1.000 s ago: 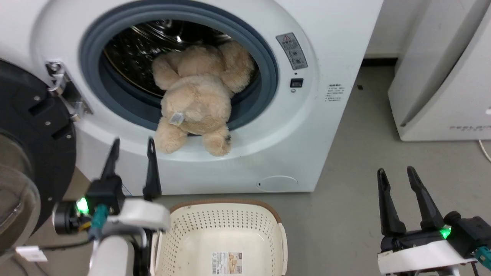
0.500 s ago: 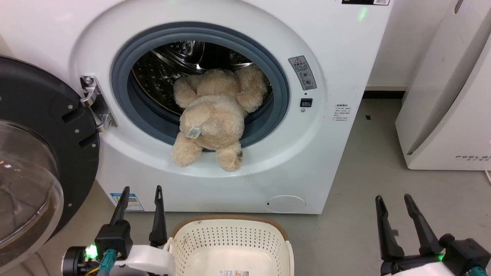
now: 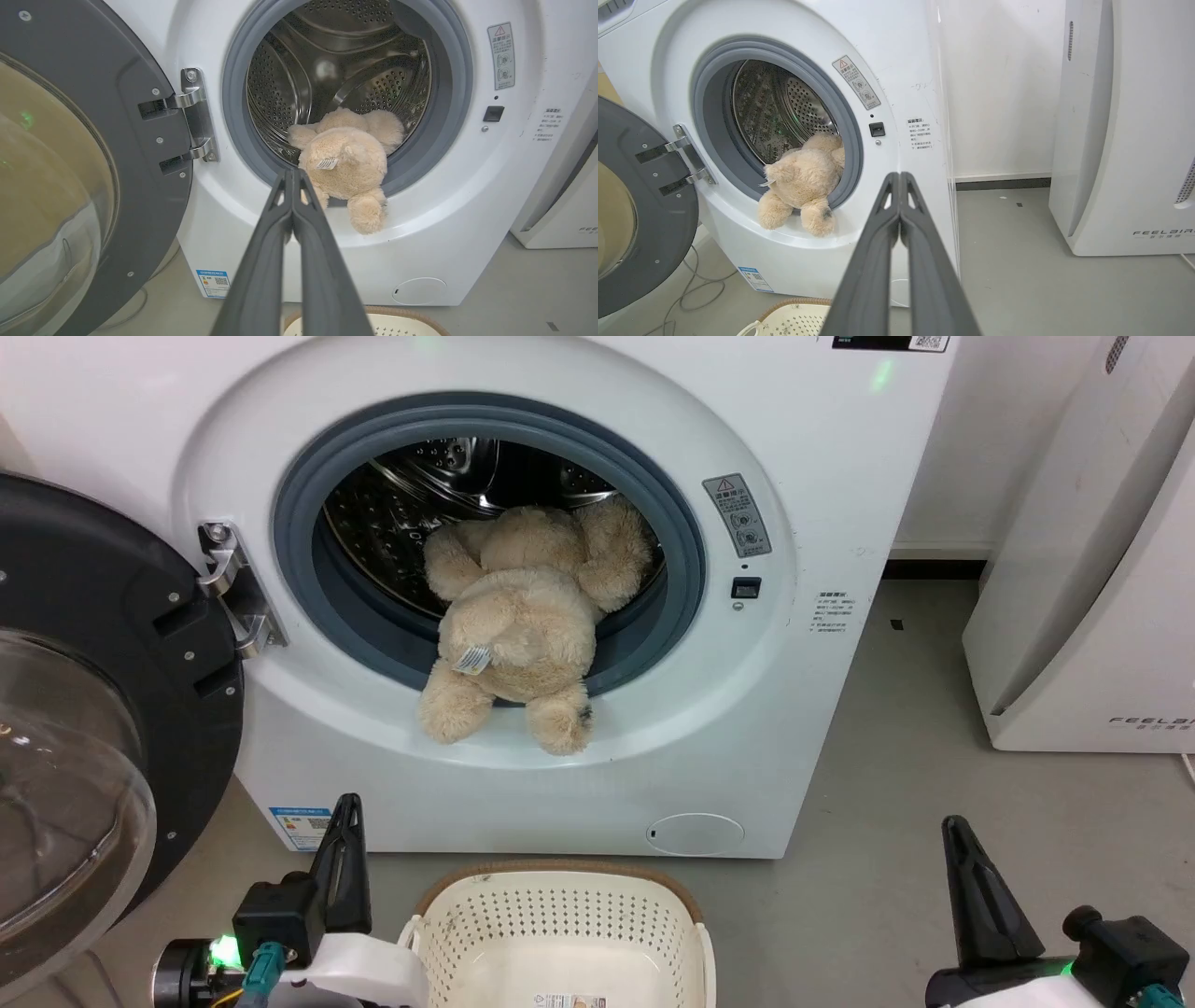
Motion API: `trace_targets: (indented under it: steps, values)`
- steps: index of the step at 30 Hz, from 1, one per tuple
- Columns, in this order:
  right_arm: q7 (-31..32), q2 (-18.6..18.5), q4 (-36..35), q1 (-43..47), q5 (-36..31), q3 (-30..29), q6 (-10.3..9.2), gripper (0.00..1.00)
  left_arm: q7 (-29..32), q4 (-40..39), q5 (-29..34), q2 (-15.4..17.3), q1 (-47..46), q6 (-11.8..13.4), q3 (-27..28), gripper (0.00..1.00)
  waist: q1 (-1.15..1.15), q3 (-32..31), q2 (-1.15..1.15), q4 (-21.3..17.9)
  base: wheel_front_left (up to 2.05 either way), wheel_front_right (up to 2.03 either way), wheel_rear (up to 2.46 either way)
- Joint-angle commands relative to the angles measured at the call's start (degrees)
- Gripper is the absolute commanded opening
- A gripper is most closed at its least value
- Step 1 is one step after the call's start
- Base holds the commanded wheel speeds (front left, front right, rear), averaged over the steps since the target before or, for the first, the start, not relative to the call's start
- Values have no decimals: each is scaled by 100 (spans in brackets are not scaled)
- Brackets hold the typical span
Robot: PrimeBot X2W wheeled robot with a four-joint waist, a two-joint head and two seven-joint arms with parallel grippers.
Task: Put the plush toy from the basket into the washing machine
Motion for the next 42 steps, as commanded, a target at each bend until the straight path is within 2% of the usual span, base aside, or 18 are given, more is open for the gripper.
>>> trace_targets:
  steps: [1,42]
  values:
    - [58,0,-15,-46,-107,-8,0,0,60,-70,30,-5,19,-26,9,0,0,0,0,-5,0,0,0]
    - [540,-1,-64,-201,-568,-48,-2,0,540,-381,133,-25,82,-138,48,0,0,-2,0,-63,0,0,0]
